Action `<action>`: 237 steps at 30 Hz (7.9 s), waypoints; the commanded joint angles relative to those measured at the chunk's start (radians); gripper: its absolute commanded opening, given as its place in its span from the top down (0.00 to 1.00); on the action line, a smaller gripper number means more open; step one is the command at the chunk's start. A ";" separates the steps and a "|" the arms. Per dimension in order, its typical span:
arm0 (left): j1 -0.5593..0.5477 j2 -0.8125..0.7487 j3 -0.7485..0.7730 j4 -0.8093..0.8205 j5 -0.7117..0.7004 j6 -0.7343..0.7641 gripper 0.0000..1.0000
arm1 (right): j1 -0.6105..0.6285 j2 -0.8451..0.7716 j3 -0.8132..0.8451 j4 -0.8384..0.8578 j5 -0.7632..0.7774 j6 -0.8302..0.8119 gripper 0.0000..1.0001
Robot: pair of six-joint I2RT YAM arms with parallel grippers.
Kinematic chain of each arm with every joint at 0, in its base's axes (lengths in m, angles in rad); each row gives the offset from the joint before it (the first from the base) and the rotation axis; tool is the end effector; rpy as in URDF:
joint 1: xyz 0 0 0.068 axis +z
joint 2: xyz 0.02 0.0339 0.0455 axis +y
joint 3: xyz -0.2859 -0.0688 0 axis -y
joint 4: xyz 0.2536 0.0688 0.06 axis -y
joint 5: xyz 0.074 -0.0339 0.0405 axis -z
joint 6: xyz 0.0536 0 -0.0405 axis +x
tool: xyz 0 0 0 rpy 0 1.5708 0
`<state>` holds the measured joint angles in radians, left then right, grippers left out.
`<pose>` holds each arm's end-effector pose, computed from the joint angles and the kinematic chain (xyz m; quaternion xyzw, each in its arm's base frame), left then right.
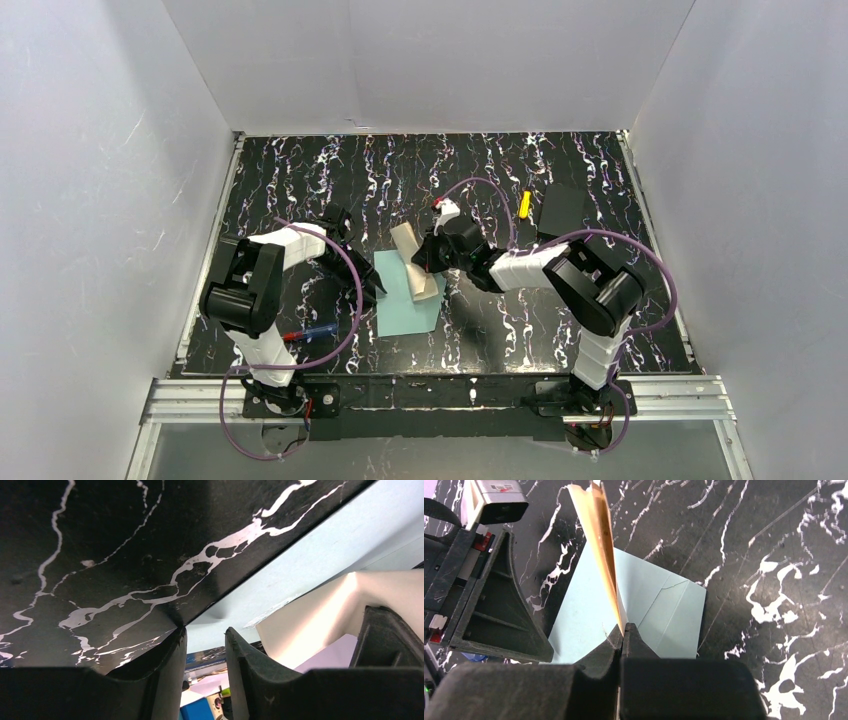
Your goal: Place the letter into the envelope and seal it
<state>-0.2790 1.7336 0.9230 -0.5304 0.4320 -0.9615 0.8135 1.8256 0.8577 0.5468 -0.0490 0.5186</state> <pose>0.2942 -0.1076 0.1337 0.3016 -0.9226 0.2383 0.0326 0.2740 0.2937 0.1632 -0.1364 0.8280 0.3520 0.4147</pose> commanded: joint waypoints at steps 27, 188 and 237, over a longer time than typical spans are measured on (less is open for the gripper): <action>-0.012 -0.457 0.054 0.314 0.229 0.291 0.14 | -0.190 -0.262 0.121 0.037 -0.362 0.359 0.99; -0.034 -0.161 -0.145 0.154 -0.126 0.204 0.61 | 0.034 -0.097 -0.059 -0.323 0.043 0.415 0.49; -0.029 0.208 0.142 0.128 0.188 0.389 0.90 | -0.147 -0.065 -0.022 -0.186 -0.119 0.295 0.61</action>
<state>-0.3050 1.9133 1.0573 -0.3416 0.6735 -0.6090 0.6899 1.7645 0.8635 0.2291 -0.1181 0.7815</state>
